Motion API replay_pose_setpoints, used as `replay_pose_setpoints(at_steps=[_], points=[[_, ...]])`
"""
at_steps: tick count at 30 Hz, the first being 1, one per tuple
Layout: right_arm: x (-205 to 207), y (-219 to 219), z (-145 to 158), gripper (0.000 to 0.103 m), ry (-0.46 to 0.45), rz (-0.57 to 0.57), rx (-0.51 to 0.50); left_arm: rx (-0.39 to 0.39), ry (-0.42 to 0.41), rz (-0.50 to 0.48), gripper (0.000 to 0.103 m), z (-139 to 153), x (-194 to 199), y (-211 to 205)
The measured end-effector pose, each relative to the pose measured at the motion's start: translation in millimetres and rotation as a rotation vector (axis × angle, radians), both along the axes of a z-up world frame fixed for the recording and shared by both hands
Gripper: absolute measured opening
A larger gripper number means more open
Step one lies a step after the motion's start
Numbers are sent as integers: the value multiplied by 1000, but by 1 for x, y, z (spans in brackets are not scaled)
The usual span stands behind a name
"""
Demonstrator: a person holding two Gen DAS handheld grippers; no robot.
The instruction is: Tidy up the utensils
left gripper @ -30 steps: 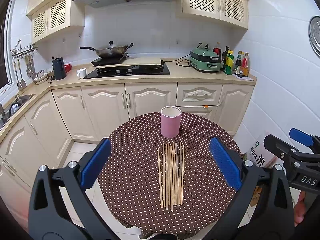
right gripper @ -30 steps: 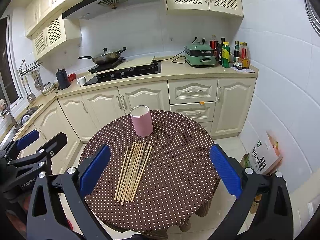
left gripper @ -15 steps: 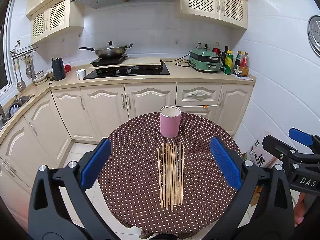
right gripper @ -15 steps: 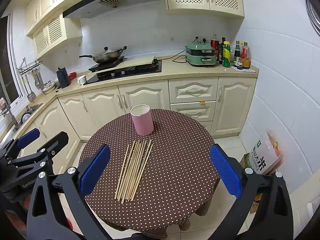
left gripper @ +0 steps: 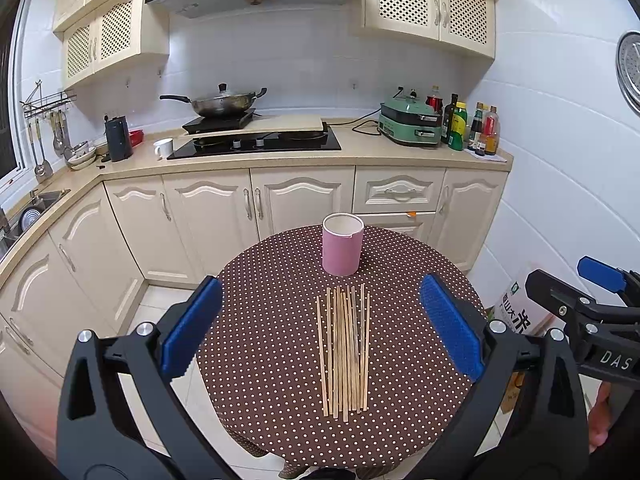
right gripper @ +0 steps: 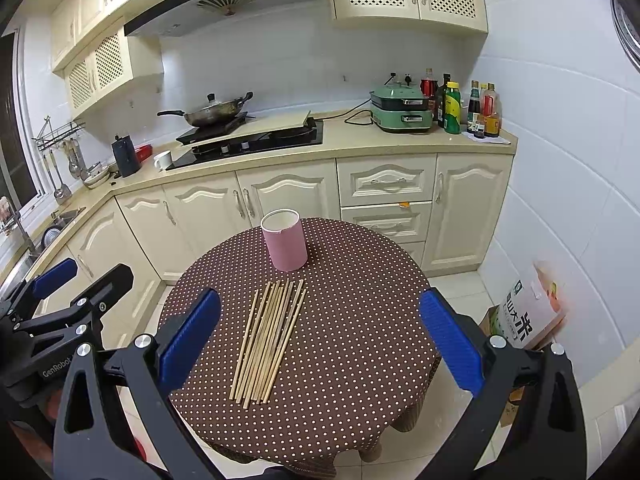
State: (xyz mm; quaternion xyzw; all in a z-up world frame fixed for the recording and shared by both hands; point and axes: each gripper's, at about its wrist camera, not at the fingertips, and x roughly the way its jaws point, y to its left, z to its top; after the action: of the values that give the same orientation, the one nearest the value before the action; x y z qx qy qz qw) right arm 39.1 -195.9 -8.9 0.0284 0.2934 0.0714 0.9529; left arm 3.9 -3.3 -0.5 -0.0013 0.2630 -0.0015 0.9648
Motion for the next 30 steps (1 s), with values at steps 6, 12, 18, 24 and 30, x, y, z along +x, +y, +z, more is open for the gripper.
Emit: replay_pose_setpoints(at_steps=[6,12,18,24,30], points=[[0,0,0,96,-1,0,0,3,-5,-1,97,0,-1,-1],[-1,-1,0,96,-6,2,0,3,-10,-1,97,2,-2,-2],[-2,-4,-1,96,-7,3,3,4,-11,0,97,2,-3,-3],[-6,-6,-2,96,-10,7,5,2,-15,5,97,0,-7,-3],[-9,-8,-3,96,1,12,16,4,-7,5,97,-2,-12,-3]])
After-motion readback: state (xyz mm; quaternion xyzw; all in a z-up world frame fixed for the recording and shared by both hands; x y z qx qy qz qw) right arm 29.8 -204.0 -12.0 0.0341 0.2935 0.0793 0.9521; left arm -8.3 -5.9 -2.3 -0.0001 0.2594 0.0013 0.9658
